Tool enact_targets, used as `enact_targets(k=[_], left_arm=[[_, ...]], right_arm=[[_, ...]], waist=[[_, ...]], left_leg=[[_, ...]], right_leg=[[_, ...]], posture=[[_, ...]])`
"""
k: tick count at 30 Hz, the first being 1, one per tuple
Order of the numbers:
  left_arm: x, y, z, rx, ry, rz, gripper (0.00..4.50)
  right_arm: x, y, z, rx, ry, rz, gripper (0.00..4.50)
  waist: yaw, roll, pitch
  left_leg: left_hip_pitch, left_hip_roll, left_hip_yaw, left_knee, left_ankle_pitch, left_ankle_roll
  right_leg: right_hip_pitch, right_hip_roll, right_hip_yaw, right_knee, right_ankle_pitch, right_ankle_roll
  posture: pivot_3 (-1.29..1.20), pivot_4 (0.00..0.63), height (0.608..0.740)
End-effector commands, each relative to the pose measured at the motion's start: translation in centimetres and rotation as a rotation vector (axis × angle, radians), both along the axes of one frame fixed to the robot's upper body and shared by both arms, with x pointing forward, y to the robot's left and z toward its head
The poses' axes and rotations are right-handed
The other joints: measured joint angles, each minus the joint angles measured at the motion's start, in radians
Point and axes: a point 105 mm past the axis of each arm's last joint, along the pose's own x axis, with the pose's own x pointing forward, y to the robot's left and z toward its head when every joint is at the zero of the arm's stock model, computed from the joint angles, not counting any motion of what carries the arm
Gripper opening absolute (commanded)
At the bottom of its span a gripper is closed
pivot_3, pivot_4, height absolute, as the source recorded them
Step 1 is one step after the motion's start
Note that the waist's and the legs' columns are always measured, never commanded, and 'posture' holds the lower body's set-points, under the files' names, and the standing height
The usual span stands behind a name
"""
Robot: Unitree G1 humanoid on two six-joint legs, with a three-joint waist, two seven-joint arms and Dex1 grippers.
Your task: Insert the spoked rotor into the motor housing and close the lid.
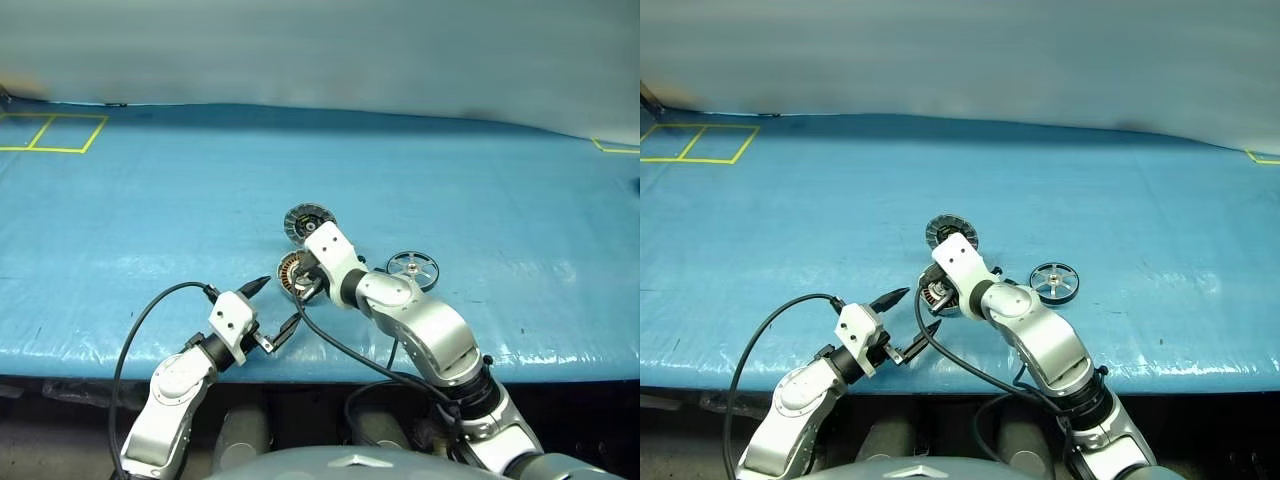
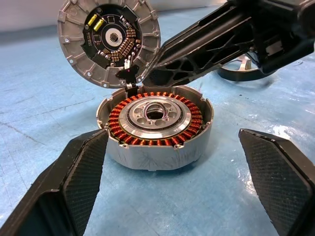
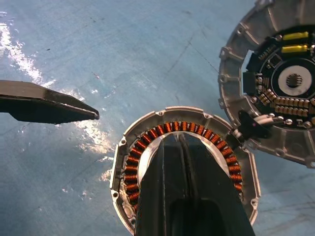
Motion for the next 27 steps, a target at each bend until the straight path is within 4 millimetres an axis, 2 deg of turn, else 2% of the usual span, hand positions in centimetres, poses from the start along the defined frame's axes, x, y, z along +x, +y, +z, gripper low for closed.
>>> enact_targets(k=[1, 11, 27], left_arm=[[0.0, -0.3, 0.4, 0.000, -0.035, -0.005, 4.50], [0.0, -0.1, 0.4, 0.001, -0.041, 0.008, 4.50], [0.0, 0.0, 0.4, -0.001, -0.041, 0.013, 4.50]], right_arm=[[0.2, 0.6, 0.7, -0.013, -0.033, 0.003, 0.01], [0.2, 0.2, -0.7, -0.069, 0.005, -0.004, 0.01], [0.7, -0.8, -1.8, -0.099, 0.031, -0.052, 0.01]], waist=[[0.000, 0.000, 0.000], [-0.001, 0.000, 0.000], [-0.001, 0.000, 0.000]], left_leg=[[0.000, 0.000, 0.000, 0.001, 0.000, 0.000], [-0.002, 0.000, 0.000, 0.004, -0.002, 0.002], [-0.003, 0.000, 0.000, 0.004, -0.002, 0.003]], right_leg=[[0.000, 0.000, 0.000, 0.000, 0.000, 0.000], [0.000, -0.001, -0.001, 0.000, 0.000, 0.000], [-0.001, -0.002, -0.001, 0.000, 0.000, 0.000]], posture=[[0.00, 0.150, 0.740], [0.00, 0.150, 0.740], [0.00, 0.150, 0.740]])
